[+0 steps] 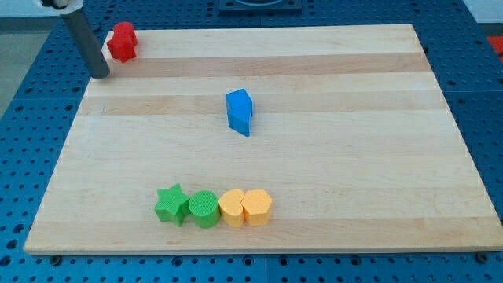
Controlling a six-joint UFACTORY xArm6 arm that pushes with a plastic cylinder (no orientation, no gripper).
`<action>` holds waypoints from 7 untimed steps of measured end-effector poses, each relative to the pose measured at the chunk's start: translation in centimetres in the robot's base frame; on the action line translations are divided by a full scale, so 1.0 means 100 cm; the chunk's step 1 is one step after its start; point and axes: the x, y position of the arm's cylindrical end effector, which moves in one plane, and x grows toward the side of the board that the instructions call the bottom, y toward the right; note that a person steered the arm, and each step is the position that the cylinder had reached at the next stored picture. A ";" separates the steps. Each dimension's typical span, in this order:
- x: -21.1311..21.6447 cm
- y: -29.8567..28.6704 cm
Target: Move the red star along with red circle towards up
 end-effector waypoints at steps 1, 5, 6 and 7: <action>-0.009 -0.001; -0.063 -0.003; -0.063 -0.003; -0.065 -0.005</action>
